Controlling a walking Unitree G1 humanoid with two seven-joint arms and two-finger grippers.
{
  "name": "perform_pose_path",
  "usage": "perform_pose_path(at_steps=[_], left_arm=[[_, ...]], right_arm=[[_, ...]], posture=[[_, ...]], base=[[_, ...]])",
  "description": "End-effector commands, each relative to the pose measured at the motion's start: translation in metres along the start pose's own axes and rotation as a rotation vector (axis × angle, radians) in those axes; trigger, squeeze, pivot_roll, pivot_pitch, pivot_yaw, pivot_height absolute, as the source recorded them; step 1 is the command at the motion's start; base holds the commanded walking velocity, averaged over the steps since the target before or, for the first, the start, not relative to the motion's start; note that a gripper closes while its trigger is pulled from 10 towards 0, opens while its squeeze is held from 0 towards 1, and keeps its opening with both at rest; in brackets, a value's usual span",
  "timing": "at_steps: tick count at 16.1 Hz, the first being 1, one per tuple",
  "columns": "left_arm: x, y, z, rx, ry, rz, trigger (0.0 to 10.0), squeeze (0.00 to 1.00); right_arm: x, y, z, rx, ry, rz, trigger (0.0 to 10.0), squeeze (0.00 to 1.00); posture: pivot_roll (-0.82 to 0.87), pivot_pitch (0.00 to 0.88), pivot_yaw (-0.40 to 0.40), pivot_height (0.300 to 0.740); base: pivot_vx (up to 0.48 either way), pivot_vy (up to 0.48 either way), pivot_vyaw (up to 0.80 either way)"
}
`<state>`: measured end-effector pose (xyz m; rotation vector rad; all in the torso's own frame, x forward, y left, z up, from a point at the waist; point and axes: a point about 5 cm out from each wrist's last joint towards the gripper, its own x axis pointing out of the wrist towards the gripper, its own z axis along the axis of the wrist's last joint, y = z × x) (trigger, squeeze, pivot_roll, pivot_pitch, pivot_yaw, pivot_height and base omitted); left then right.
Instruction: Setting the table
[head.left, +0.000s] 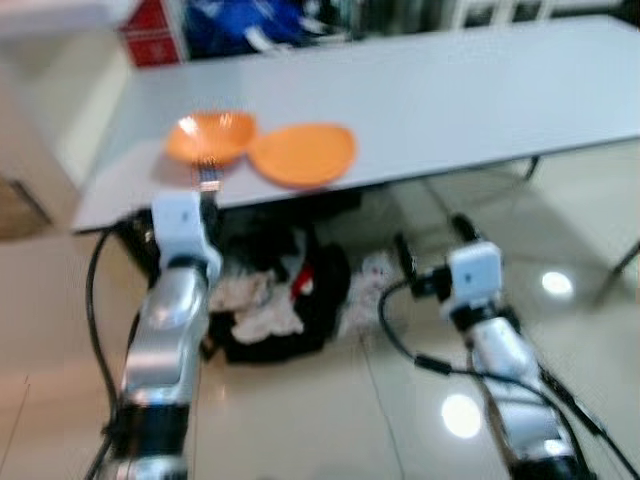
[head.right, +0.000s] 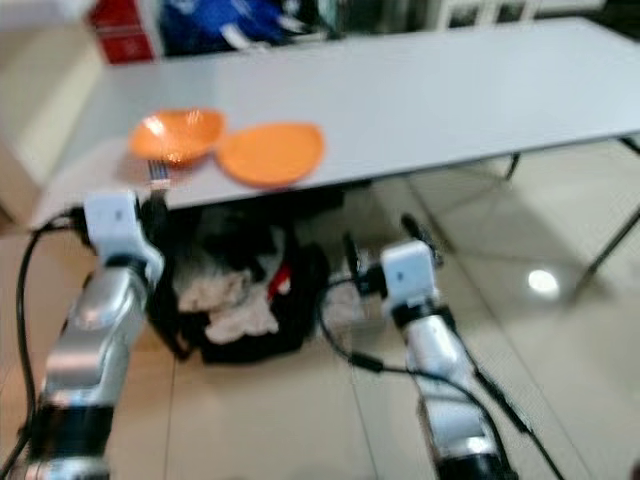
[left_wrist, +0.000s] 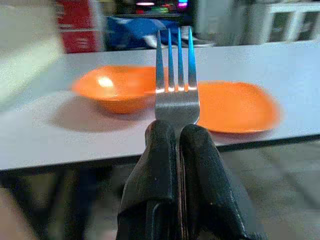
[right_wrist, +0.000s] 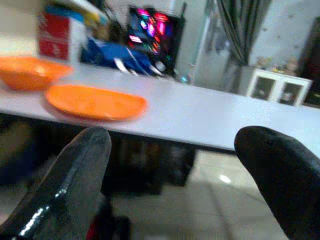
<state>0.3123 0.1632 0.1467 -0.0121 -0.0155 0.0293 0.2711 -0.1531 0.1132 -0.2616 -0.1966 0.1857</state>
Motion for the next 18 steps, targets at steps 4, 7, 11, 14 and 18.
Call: perform_pose_path(at_steps=[4, 7, 11, 14, 18], left_arm=[[0.000, 0.000, 0.003, 0.002, -0.018, 0.012, 0.0, 0.00], [0.001, -0.004, 0.004, -0.006, -0.020, 0.020, 0.0, 0.00], [0.002, -0.006, 0.002, -0.018, -0.008, 0.021, 0.0, 0.00], [0.002, -0.008, 0.002, -0.020, -0.007, 0.021, 0.0, 0.00], [0.002, -0.010, 0.003, -0.019, -0.007, 0.016, 0.0, 0.00]], right_arm=[[0.001, 0.001, 0.003, 0.000, -0.016, 0.005, 10.0, 0.00], [0.001, 0.002, 0.003, -0.001, -0.016, 0.012, 10.0, 0.01], [0.002, 0.003, 0.003, 0.001, -0.017, 0.015, 10.0, 0.01], [0.002, 0.003, 0.003, 0.000, -0.015, 0.016, 10.0, 0.01], [0.002, 0.003, 0.003, -0.001, -0.015, 0.018, 10.0, 0.01]], posture=[[-0.10, 0.000, 0.063, 0.740], [-0.10, 0.000, 0.063, 0.740], [-0.10, 0.000, 0.065, 0.740], [-0.10, 0.000, 0.066, 0.740], [-0.11, 0.000, 0.067, 0.740]], base=[[0.461, 0.000, 0.00], [0.472, 0.000, 0.00], [0.472, 0.000, 0.00], [0.472, 0.000, 0.00], [0.478, 0.000, 0.00]])
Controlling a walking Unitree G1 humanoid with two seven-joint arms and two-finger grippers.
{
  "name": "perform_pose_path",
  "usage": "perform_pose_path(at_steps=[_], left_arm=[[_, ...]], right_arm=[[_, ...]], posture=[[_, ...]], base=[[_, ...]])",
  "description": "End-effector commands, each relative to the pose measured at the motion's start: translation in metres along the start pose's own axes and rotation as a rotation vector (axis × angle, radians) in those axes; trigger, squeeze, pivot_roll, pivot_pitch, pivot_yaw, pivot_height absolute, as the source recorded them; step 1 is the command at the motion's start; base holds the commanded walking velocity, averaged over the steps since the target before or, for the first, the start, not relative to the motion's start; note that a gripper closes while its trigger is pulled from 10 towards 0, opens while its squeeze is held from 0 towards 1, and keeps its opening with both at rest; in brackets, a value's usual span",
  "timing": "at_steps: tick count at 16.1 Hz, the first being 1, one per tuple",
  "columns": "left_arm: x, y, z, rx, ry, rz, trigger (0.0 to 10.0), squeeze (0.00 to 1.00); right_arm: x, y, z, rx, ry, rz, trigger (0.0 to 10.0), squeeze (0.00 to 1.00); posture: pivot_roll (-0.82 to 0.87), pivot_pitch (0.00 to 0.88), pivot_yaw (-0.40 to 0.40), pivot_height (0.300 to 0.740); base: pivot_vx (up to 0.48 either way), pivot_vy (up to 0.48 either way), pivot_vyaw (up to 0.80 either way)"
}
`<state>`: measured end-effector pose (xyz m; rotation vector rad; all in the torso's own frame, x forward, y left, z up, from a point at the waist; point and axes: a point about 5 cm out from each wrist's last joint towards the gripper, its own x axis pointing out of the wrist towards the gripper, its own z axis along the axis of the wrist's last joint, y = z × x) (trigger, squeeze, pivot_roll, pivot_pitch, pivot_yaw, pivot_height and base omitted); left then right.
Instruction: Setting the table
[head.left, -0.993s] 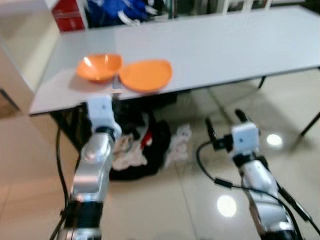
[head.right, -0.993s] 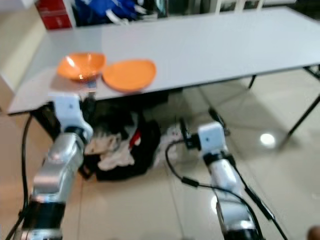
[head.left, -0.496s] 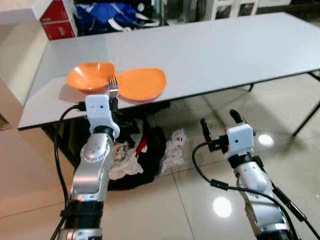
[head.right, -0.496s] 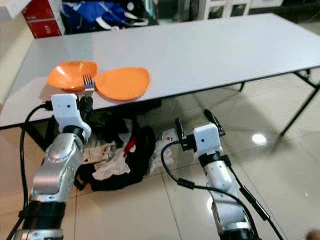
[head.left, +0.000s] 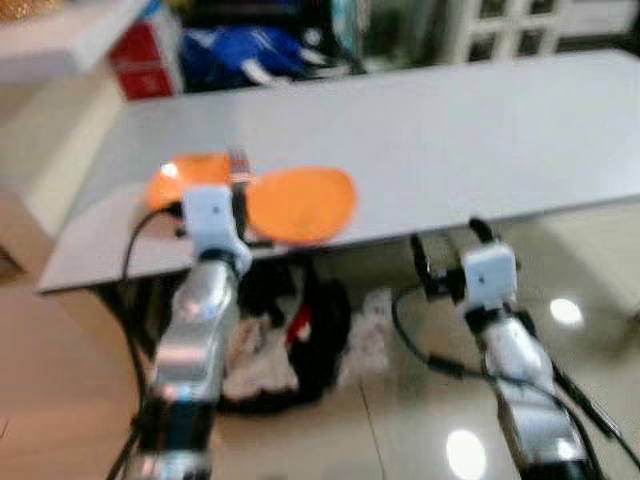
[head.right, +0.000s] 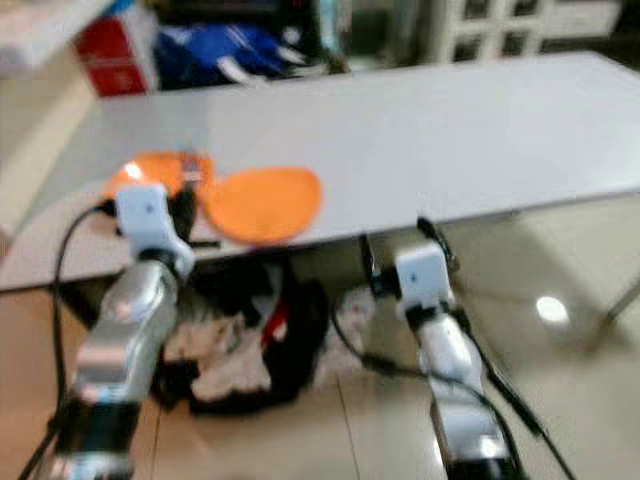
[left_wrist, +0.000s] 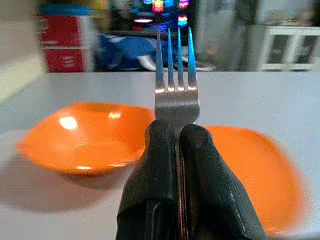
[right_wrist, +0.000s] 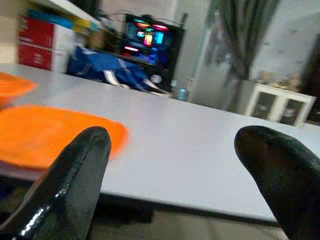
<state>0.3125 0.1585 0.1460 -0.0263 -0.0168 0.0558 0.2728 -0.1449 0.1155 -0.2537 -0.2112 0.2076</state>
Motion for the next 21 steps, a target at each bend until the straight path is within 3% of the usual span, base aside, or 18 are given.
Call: perform_pose_path(at_steps=[1, 5, 8, 11, 14, 17, 21], left_arm=[[0.002, -0.005, 0.003, -0.004, -0.005, -0.011, 0.0, 0.00], [0.002, -0.009, 0.003, -0.013, -0.003, -0.026, 0.0, 0.00], [0.004, -0.009, 0.004, -0.017, 0.003, -0.014, 0.0, 0.00], [0.014, -0.023, 0.013, -0.031, 0.004, -0.042, 0.0, 0.00], [0.018, -0.021, 0.010, -0.026, 0.020, -0.039, 0.0, 0.00], [0.013, -0.017, 0.007, -0.015, 0.033, -0.046, 0.0, 0.00], [0.021, -0.042, 0.014, -0.011, 0.031, -0.186, 0.0, 0.00]], right_arm=[[-0.002, -0.004, -0.001, -0.010, 0.004, 0.000, 10.0, 0.01], [-0.002, -0.004, 0.000, 0.000, 0.001, 0.001, 10.0, 0.01], [-0.002, -0.004, 0.000, 0.002, -0.001, 0.003, 10.0, 0.02], [0.001, -0.003, 0.006, 0.014, -0.018, 0.016, 10.0, 0.01], [-0.015, -0.013, 0.005, 0.016, -0.007, 0.003, 10.0, 0.01], [-0.046, -0.022, -0.006, 0.025, 0.064, -0.049, 10.0, 0.02], [-0.046, -0.017, -0.004, 0.042, 0.056, -0.035, 10.0, 0.02]], posture=[[-0.11, 0.000, 0.066, 0.740], [-0.11, 0.000, 0.063, 0.740], [-0.11, 0.000, 0.062, 0.740], [-0.11, 0.000, 0.062, 0.740], [-0.11, 0.000, 0.058, 0.740], [-0.13, 0.000, 0.071, 0.740], [-0.14, 0.000, 0.080, 0.740]], base=[[0.480, 0.000, 0.00], [0.480, 0.000, 0.00], [0.000, 0.000, 0.00], [0.000, 0.000, 0.00], [0.000, 0.000, 0.00], [0.000, 0.000, 0.00], [0.000, 0.000, 0.00]])
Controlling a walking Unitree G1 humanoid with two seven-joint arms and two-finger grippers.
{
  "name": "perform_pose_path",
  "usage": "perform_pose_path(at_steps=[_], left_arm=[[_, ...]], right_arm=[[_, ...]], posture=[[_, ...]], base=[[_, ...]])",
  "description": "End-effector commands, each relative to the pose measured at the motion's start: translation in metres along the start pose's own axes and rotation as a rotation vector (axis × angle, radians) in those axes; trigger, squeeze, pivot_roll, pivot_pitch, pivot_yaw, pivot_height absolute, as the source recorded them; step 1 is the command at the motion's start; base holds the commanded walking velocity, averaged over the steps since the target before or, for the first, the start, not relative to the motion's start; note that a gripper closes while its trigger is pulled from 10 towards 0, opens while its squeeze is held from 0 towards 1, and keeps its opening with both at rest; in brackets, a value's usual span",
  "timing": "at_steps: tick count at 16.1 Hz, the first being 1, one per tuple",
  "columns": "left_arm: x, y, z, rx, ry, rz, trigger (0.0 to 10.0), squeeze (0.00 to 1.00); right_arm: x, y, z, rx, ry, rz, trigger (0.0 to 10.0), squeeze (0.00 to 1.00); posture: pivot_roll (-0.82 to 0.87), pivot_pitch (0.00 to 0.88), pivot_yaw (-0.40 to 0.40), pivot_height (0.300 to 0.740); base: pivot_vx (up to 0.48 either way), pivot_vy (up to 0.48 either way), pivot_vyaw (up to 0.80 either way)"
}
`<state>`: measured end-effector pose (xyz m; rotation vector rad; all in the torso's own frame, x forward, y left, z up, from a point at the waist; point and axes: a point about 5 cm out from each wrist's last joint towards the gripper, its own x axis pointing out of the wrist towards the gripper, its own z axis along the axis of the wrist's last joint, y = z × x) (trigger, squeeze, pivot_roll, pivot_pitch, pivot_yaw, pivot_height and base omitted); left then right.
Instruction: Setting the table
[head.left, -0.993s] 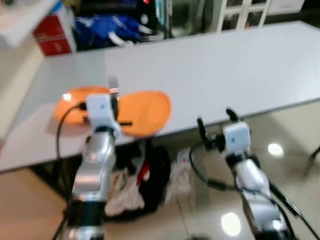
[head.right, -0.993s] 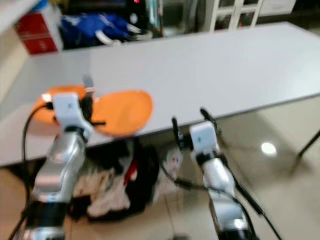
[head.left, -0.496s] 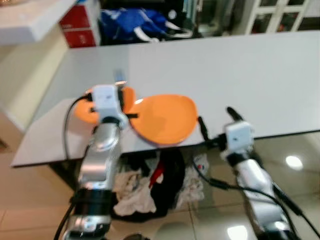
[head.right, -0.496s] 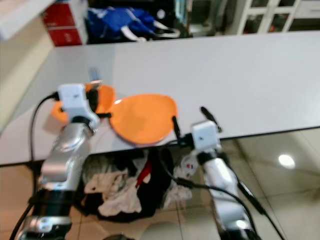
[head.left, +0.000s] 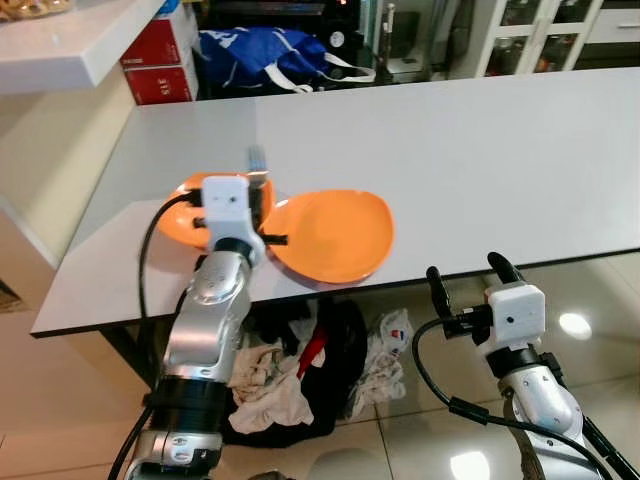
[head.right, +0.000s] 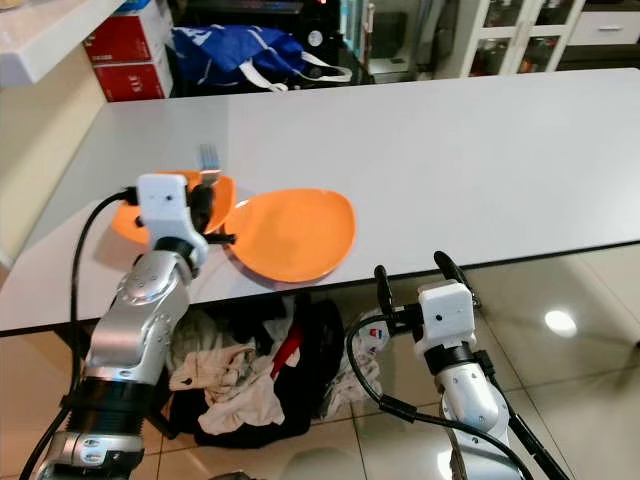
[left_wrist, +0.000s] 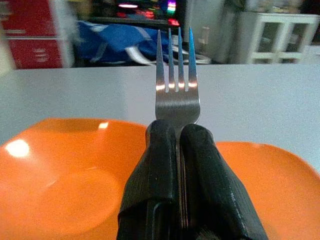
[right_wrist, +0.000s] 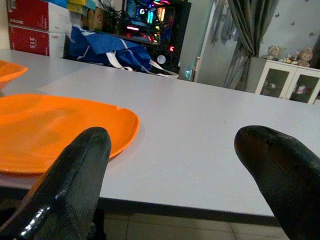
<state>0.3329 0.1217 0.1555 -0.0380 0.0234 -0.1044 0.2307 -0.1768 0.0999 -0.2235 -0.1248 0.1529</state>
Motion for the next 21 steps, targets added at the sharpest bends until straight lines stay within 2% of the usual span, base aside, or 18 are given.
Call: perform_pose_path(at_steps=[1, 3, 5, 7, 9, 11, 13, 15, 21], left_arm=[[0.012, -0.013, 0.006, -0.004, 0.023, -0.079, 0.0, 0.00], [0.027, -0.024, 0.005, -0.029, 0.070, -0.108, 0.0, 0.00], [0.039, -0.028, 0.005, -0.049, 0.095, -0.100, 0.0, 0.00], [0.053, -0.026, 0.005, -0.087, 0.134, -0.055, 0.0, 0.00], [0.059, -0.024, 0.006, -0.106, 0.150, -0.015, 0.0, 0.00], [0.060, -0.021, 0.001, -0.112, 0.172, 0.045, 0.0, 0.00], [0.060, -0.017, -0.010, -0.174, 0.218, 0.129, 0.0, 0.00], [0.062, -0.017, -0.013, -0.202, 0.242, 0.148, 0.0, 0.00], [0.068, -0.031, -0.010, -0.248, 0.278, 0.086, 0.0, 0.00]], right_arm=[[0.007, 0.002, 0.011, 0.010, -0.039, 0.013, 10.0, 0.02], [0.007, 0.000, 0.012, 0.005, -0.038, 0.012, 10.0, 0.02], [0.004, 0.001, 0.013, 0.004, -0.037, 0.013, 10.0, 0.02], [0.000, 0.003, 0.014, 0.005, -0.034, 0.014, 10.0, 0.02], [-0.003, 0.003, 0.015, 0.002, -0.031, 0.015, 10.0, 0.02], [-0.006, 0.001, 0.016, -0.004, -0.024, 0.011, 10.0, 0.02], [-0.009, 0.002, 0.017, -0.009, -0.015, 0.024, 10.0, 0.02], [-0.010, 0.001, 0.018, -0.014, -0.009, 0.031, 10.0, 0.02], [-0.014, 0.002, 0.020, -0.020, 0.005, 0.039, 10.0, 0.02]], posture=[[-0.14, 0.000, 0.078, 0.740], [-0.14, 0.000, 0.081, 0.740], [-0.16, 0.000, 0.087, 0.740], [-0.19, 0.000, 0.096, 0.740], [-0.20, 0.000, 0.101, 0.740], [-0.21, 0.000, 0.100, 0.740], [-0.21, 0.000, 0.089, 0.740], [-0.22, 0.000, 0.085, 0.740], [-0.25, 0.013, 0.090, 0.740]], base=[[0.000, 0.000, 0.00], [0.000, 0.000, 0.00], [0.000, 0.000, 0.00], [0.000, 0.000, 0.00], [0.000, 0.000, 0.00], [0.000, 0.000, 0.00], [0.000, 0.000, 0.00], [0.000, 0.000, 0.00], [0.000, 0.000, 0.00]])
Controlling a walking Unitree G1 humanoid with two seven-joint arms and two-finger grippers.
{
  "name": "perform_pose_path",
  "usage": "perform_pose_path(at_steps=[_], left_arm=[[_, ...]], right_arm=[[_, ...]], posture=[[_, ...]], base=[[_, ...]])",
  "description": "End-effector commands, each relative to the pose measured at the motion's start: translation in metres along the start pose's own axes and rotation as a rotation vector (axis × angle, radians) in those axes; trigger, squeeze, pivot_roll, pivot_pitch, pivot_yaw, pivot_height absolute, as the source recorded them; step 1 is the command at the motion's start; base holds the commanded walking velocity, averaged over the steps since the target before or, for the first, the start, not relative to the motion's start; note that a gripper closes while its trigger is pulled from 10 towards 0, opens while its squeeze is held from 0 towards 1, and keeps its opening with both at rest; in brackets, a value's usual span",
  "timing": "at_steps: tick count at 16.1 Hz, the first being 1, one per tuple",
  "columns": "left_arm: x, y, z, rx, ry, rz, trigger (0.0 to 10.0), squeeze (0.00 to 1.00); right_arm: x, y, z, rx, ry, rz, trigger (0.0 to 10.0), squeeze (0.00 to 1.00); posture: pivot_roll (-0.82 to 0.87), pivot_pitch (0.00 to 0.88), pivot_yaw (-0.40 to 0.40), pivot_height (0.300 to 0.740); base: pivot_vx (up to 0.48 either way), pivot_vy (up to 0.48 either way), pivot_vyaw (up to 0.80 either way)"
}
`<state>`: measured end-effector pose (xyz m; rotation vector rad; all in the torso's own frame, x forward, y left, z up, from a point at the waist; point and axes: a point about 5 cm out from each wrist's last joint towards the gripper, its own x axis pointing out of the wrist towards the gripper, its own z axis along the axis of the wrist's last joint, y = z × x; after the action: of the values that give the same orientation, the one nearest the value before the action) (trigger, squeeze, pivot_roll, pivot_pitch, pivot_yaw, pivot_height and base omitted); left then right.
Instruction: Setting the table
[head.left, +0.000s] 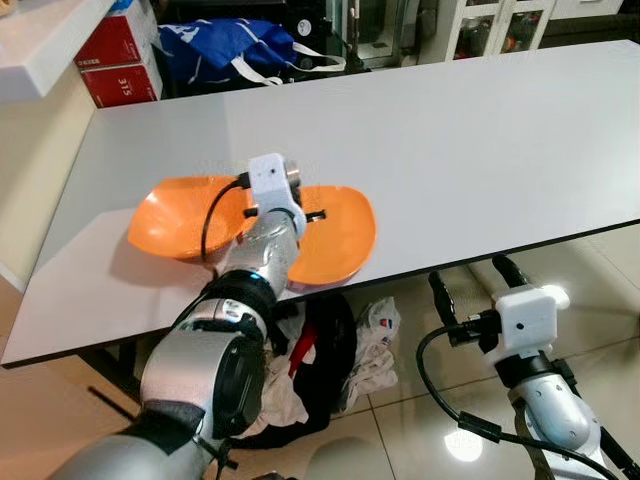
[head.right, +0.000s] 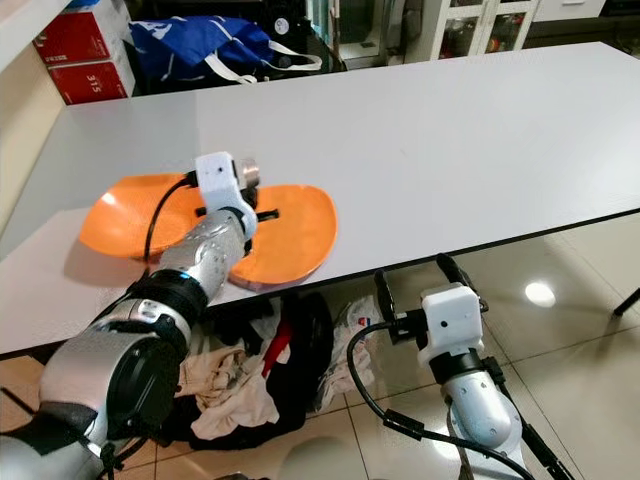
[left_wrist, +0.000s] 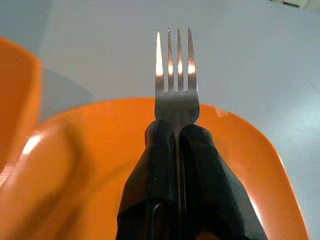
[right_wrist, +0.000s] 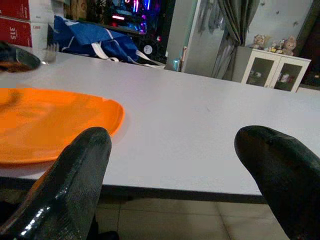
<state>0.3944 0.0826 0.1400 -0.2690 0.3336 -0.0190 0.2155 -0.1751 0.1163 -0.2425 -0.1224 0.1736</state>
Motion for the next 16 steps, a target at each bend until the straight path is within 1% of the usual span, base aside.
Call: perform_pose_path(at_steps=[1, 4, 6, 7, 8, 9, 10, 11, 12, 14, 15, 16], left_arm=[[0.001, -0.002, 0.006, -0.007, -0.009, -0.006, 0.0, 0.00], [0.002, 0.001, 0.008, 0.006, -0.011, 0.012, 0.0, 0.00], [0.002, 0.004, 0.007, 0.036, -0.028, 0.015, 0.0, 0.00], [0.001, 0.004, 0.010, 0.070, -0.063, 0.012, 0.0, 0.00], [0.001, 0.002, 0.017, 0.139, -0.129, -0.004, 0.0, 0.00], [-0.002, -0.005, 0.026, 0.172, -0.222, -0.047, 0.0, 0.00], [-0.010, -0.010, 0.030, 0.193, -0.311, -0.112, 0.0, 0.00], [-0.019, -0.013, 0.032, 0.214, -0.374, -0.165, 0.0, 0.00], [-0.045, -0.011, 0.033, 0.241, -0.440, -0.240, 0.0, 0.00], [-0.071, -0.006, 0.027, 0.264, -0.426, -0.315, 0.0, 0.00], [-0.086, 0.001, 0.021, 0.269, -0.402, -0.355, 0.0, 0.00], [-0.092, 0.013, 0.018, 0.271, -0.397, -0.336, 0.0, 0.00]], right_arm=[[-0.002, 0.002, 0.002, -0.004, 0.007, 0.017, 10.0, 0.02], [-0.003, 0.003, 0.004, -0.005, 0.010, 0.014, 10.0, 0.02], [-0.003, 0.004, 0.005, -0.005, 0.008, 0.012, 10.0, 0.02], [-0.002, 0.004, 0.006, -0.007, 0.006, 0.013, 10.0, 0.02], [-0.001, 0.004, 0.006, -0.012, 0.000, 0.012, 10.0, 0.02], [0.001, 0.005, 0.007, -0.017, -0.008, 0.013, 10.0, 0.02], [0.003, 0.004, 0.008, -0.013, -0.015, 0.005, 10.0, 0.02], [0.005, 0.003, 0.009, -0.011, -0.019, -0.002, 10.0, 0.02], [0.009, 0.003, 0.009, -0.006, -0.027, -0.005, 10.0, 0.02], [0.012, 0.005, 0.008, -0.002, -0.030, 0.008, 10.0, 0.02], [0.015, 0.006, 0.006, 0.000, -0.032, 0.018, 10.0, 0.02], [0.019, 0.007, 0.005, 0.002, -0.037, 0.024, 10.0, 0.02]], posture=[[-0.25, 0.018, 0.093, 0.740], [-0.26, 0.022, 0.096, 0.740], [-0.25, 0.021, 0.097, 0.740], [-0.25, 0.021, 0.097, 0.740], [-0.25, 0.015, 0.106, 0.740], [-0.25, 0.013, 0.107, 0.740], [-0.25, 0.011, 0.112, 0.740], [-0.24, 0.007, 0.109, 0.740], [-0.21, 0.005, 0.100, 0.740], [-0.18, 0.000, 0.091, 0.740], [-0.16, 0.000, 0.089, 0.740], [-0.14, 0.000, 0.088, 0.740]], base=[[0.000, 0.000, 0.00], [0.000, 0.000, 0.00], [0.000, 0.000, 0.00], [0.000, 0.000, 0.00], [0.000, 0.000, 0.00], [0.000, 0.000, 0.00], [0.000, 0.000, 0.00], [0.000, 0.000, 0.00], [0.000, 0.000, 0.00], [0.000, 0.000, 0.00], [0.000, 0.000, 0.00], [0.000, 0.000, 0.00]])
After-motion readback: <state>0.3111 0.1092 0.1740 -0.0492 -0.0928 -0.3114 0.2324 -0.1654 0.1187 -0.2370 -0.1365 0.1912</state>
